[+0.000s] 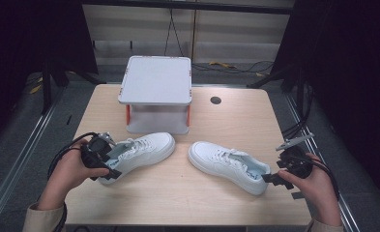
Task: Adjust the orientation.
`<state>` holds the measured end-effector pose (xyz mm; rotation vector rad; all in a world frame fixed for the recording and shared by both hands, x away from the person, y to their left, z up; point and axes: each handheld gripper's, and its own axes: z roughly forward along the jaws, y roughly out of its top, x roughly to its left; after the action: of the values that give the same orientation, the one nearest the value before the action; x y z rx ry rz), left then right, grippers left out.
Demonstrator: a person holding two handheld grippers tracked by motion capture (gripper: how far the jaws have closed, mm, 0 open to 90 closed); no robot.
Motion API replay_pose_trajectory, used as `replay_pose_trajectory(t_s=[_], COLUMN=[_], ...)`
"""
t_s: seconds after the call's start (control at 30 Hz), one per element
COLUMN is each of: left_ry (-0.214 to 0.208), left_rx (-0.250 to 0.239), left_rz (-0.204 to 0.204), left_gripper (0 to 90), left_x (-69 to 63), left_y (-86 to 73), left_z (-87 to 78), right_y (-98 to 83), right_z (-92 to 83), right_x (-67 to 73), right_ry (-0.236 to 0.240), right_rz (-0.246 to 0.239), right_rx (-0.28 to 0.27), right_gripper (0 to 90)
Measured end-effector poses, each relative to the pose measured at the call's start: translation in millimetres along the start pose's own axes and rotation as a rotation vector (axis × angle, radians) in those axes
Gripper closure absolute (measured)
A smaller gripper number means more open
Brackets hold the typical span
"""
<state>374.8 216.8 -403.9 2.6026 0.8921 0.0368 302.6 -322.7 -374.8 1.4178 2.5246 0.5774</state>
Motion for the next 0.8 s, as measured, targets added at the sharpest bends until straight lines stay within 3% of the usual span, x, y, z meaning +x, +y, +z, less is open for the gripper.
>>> replay_pose_trajectory(t_s=[0.43,0.63,0.8], left_ry=[0.009,0.026,0.025], left_rx=[-0.004,-0.021,0.0], left_rz=[0.014,0.026,0.04], left_gripper=[25.8,25.7,28.4], left_x=[-1.1,-2.0,-2.3], left_y=[-2.4,-2.6,-3.3], left_z=[-5.8,-12.0,-8.2], right_y=[0.0,1.3,2.1], right_z=[-1.3,-7.2,-9.6], right_x=[2.3,7.8,10.9], right_ry=[0.001,0.029,0.022], right_rz=[-0.014,-0.043,-0.053], right_rx=[0.006,-0.03,-0.027], right_gripper=[21.0,21.0,21.0])
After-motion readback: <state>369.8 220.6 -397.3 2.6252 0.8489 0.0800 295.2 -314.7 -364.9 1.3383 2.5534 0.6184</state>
